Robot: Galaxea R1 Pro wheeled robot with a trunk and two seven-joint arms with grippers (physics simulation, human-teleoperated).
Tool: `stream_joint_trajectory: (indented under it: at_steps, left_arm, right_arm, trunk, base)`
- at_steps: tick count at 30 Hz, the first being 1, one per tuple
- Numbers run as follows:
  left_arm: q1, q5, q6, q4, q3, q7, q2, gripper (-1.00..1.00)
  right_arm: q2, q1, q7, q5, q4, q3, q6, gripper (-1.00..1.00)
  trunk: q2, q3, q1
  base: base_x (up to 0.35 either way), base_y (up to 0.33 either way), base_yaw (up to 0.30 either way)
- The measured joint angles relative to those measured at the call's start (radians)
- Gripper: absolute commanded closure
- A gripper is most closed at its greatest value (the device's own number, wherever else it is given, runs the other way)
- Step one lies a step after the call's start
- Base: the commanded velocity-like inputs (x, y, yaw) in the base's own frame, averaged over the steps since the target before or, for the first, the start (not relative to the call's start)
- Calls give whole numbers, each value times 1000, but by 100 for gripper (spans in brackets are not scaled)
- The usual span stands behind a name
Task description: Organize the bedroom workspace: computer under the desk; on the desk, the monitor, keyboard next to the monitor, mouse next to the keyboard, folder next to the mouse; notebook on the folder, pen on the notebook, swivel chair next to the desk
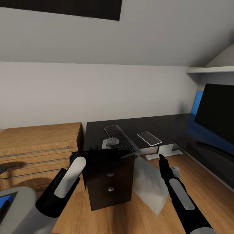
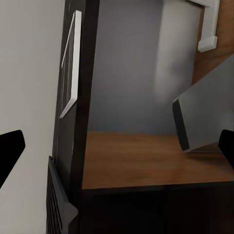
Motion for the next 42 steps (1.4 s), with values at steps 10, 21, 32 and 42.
stream_joint_trajectory:
  at_steps: [10,21,32,42]
  left_arm:
    - [0,0,0,1,-1,0,0,-100]
    - [0,0,0,0,-1,0,0,-100]
    - [0,-1,0,0,0,0,0,-100]
    - [0,0,0,1,0,0,0,-100]
  right_arm:
    - [0,0,5,3,-1,0,-1,-100]
    - [-1,0,6,4,-1,0,0,-100]
    - [-2,0,7,6,-2,0,0,-100]
    - [0,0,9,4,-2,1,1,-100]
  trunk:
    - [0,0,0]
    - [0,0,0]
    - [63,28,-34]
    - [133,59,-73]
  base:
    - [0,0,0]
    - [0,0,0]
    - [0,0,0]
    - [0,0,0]
